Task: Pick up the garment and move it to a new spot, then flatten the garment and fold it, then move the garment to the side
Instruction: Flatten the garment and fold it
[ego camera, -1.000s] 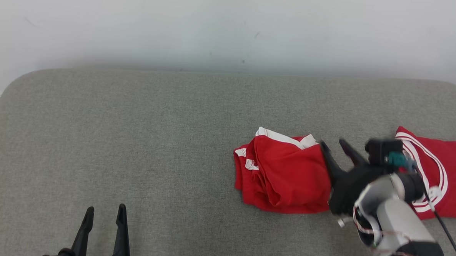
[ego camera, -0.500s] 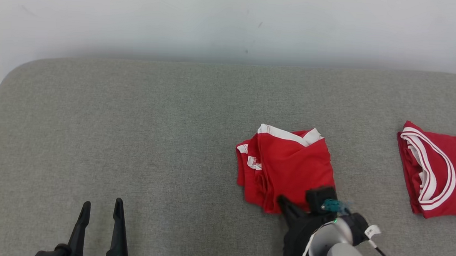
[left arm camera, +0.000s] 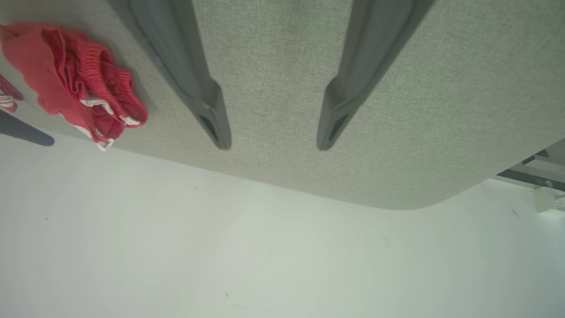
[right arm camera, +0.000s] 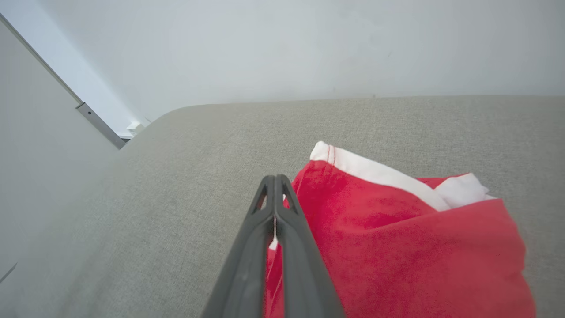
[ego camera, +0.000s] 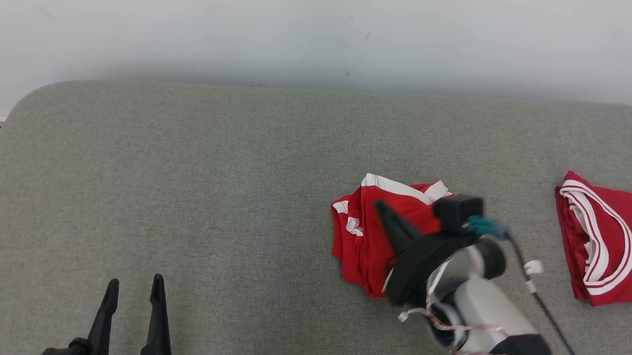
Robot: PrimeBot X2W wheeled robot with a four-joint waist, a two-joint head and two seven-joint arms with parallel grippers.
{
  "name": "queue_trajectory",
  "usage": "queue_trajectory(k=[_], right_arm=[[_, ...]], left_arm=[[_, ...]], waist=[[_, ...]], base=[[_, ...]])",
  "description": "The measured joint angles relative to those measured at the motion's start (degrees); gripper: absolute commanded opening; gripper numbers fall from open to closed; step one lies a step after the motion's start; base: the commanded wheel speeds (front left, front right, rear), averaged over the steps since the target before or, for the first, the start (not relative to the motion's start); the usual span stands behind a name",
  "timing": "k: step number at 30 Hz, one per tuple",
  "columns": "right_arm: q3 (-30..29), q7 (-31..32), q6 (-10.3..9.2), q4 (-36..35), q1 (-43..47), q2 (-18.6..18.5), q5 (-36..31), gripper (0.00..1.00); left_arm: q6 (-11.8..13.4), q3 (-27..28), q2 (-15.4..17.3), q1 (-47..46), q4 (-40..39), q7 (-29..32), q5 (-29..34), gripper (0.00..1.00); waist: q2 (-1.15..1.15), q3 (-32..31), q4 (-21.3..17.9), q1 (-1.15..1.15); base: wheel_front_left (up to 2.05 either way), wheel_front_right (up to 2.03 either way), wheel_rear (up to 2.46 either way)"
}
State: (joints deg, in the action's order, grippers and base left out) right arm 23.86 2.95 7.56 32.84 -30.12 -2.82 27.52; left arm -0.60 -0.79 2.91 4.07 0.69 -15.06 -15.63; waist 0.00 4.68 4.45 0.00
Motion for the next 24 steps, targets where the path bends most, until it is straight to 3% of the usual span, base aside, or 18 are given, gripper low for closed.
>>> queue_trajectory(k=[6, 12, 20, 24], right_arm=[[-10.4, 3.0, -0.01, 2.6, -2.0, -0.1, -6.6, 0.00], [-16.6, 8.6, -0.01, 9.3, -5.3, -0.1, -15.3, 0.00], [-12.9, 18.1, 0.00, 18.1, -10.8, -0.1, -16.7, 0.00], [-12.2, 19.3, -0.01, 21.6, -12.8, -0.2, -18.1, 0.00]], left_arm=[[-0.3, -0.2, 0.0, 0.1, -0.1, 0.0, 0.0, 1.00], [-0.8, -1.3, 0.0, -0.3, 0.1, 0.0, 0.0, 1.00], [-1.5, -2.2, 0.0, -1.4, 1.1, 0.0, 0.1, 1.00], [-1.7, -3.2, 0.0, -1.8, 1.5, 0.0, -0.2, 1.00]], waist=[[0.00, 0.1, -0.3, 0.00], [0.00, 0.9, 0.4, 0.00], [0.00, 2.2, 2.9, 0.01], [0.00, 2.8, 4.7, 0.00]], base=[[0.00, 0.00, 0.00], [0.00, 0.00, 0.00], [0.00, 0.00, 0.00], [0.00, 0.00, 0.00]])
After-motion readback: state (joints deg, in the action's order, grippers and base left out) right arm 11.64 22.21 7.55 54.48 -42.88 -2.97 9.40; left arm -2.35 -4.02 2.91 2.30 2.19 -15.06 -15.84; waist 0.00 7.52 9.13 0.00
